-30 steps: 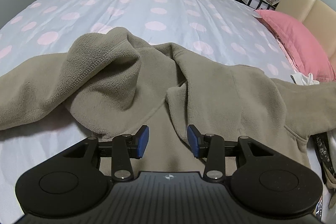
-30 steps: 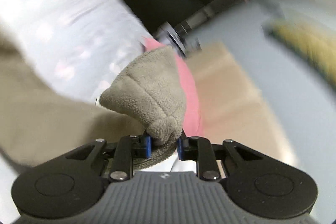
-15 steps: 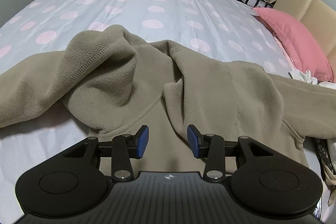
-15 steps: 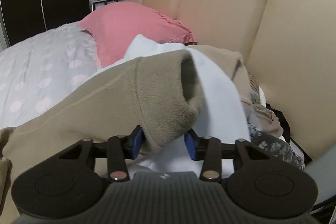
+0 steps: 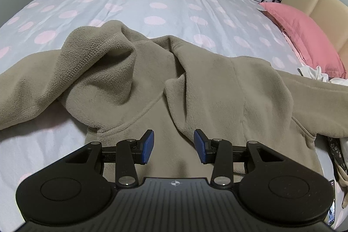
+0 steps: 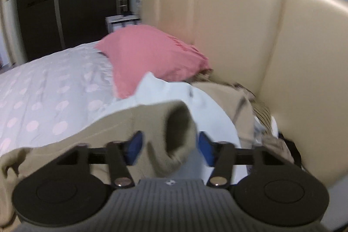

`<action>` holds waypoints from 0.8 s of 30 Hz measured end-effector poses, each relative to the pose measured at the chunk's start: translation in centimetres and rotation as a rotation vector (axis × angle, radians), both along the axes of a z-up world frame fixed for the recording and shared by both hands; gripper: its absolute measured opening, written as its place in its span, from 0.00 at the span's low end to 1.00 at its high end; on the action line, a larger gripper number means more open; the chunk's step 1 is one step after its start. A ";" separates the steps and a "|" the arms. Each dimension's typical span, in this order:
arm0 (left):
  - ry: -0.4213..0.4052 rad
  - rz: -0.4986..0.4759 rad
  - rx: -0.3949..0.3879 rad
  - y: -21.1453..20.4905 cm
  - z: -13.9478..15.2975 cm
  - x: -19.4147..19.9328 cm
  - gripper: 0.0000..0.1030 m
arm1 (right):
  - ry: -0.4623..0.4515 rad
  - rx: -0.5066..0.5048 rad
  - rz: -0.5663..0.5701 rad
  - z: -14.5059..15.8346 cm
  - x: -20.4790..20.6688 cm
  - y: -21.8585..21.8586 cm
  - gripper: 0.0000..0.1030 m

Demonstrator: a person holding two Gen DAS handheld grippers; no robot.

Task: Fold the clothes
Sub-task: 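Carry the sleeve cuff with the right gripper toward the white garment pile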

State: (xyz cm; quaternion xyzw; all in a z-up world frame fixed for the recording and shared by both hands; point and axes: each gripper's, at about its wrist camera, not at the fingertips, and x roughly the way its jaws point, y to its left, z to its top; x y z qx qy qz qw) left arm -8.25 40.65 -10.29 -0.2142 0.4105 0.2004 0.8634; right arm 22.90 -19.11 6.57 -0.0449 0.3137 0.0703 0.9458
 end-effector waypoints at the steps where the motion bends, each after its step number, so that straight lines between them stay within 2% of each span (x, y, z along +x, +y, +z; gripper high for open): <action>1: 0.002 -0.004 0.003 -0.1 0.0 0.1 0.37 | 0.008 -0.015 0.006 0.0 0.6 0.4 0.40; 2: 0.005 -0.009 0.007 -0.2 -0.1 0.1 0.37 | 0.027 -0.020 0.010 -0.1 1.3 0.7 0.36; 3: 0.009 -0.013 0.013 -0.3 -0.2 0.2 0.37 | 0.046 -0.018 0.010 -0.2 2.1 1.0 0.15; 4: 0.012 -0.015 0.020 -0.4 -0.2 0.2 0.37 | 0.054 -0.014 0.006 -0.3 2.7 1.3 0.07; 8: 0.021 -0.014 0.036 -0.5 -0.4 0.3 0.37 | -0.031 -0.067 -0.068 0.3 5.4 2.5 0.07; 13: 0.024 -0.001 0.037 0.0 -0.4 0.3 0.37 | 0.003 -0.170 -0.119 -1.5 8.2 3.8 0.07; 16: 0.027 0.005 0.029 0.2 -0.6 0.4 0.37 | 0.039 -0.164 -0.124 -1.9 8.3 3.1 0.09; 17: 0.028 0.005 0.025 0.3 -0.7 0.4 0.37 | 0.046 -0.152 -0.123 -1.9 8.1 2.6 0.11; 18: 0.029 0.004 0.023 0.3 -0.7 0.5 0.37 | 0.045 -0.129 -0.124 -1.6 7.8 2.0 0.23; 19: 0.031 0.003 0.021 0.3 -0.8 0.5 0.37 | 0.040 -0.101 -0.127 -1.1 7.5 1.3 0.39; 23: 0.034 -0.002 0.017 0.2 -0.9 0.6 0.37 | 0.044 0.048 -0.109 0.5 5.9 -1.6 0.61; 24: 0.034 -0.003 0.017 0.2 -0.8 0.5 0.37 | 0.052 0.078 -0.095 0.7 5.4 -2.2 0.70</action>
